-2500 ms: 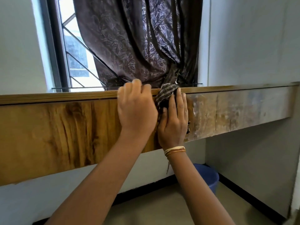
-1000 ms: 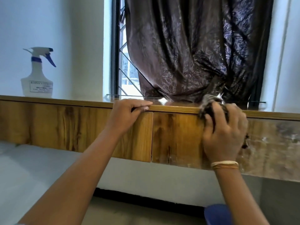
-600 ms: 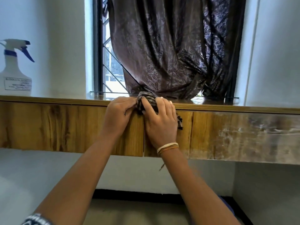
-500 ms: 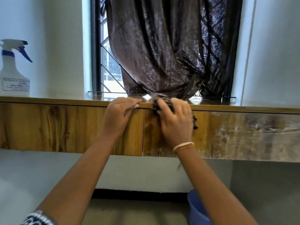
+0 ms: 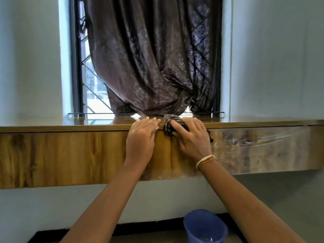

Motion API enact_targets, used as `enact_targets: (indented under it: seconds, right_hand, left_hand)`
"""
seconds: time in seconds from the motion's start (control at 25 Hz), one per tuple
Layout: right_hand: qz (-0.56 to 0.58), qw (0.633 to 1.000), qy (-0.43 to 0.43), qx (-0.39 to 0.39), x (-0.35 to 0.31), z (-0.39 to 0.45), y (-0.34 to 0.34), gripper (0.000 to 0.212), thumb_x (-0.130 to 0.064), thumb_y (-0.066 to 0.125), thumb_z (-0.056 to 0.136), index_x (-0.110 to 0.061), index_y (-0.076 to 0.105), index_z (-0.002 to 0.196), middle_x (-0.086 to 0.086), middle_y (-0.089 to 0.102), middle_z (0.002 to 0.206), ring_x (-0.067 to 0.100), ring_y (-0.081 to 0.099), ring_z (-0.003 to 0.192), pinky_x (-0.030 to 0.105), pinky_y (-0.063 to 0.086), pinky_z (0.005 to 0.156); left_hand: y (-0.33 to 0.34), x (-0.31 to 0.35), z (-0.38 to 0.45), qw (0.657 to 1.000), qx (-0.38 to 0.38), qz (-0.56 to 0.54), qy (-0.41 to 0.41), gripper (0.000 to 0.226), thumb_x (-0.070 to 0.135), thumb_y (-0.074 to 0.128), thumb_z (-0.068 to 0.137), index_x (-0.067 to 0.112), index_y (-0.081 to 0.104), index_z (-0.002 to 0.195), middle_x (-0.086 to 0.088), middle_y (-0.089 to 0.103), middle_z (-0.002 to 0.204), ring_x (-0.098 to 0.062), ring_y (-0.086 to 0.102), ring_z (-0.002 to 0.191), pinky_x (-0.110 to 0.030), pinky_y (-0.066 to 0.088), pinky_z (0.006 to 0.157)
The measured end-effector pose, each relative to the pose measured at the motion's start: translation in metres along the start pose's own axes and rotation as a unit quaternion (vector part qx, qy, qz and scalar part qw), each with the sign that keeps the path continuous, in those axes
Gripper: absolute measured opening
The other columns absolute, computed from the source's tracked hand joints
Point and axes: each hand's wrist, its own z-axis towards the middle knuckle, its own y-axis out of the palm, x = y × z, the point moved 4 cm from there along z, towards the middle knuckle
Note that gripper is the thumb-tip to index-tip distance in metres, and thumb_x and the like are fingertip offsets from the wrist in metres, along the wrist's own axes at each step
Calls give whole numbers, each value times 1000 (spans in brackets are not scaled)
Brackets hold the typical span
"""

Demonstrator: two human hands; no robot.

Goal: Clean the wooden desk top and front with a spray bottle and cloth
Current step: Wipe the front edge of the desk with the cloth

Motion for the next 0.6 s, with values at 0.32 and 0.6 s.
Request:
enact_targets:
  seconds: [0.32, 0.6]
  right_hand:
    - [-14, 998, 67, 16, 150, -47, -43, 39, -22, 56, 86, -19, 64, 124, 12, 58, 111, 31, 50, 99, 41, 41, 88]
    - [-33, 991, 125, 22, 248, -83, -70, 35, -25, 49, 91, -19, 59, 124, 14, 56, 114, 33, 51, 99, 38, 41, 85]
  left_hand:
    - [85, 111, 45, 985, -163, -24, 53, 28, 26, 53, 98, 27, 69, 121, 0, 72, 116, -20, 66, 108, -35, 52, 92]
    - [122, 123, 66, 962, -269, -32, 33, 28, 37, 54, 97, 33, 67, 121, 4, 69, 121, -15, 63, 113, -39, 51, 97]
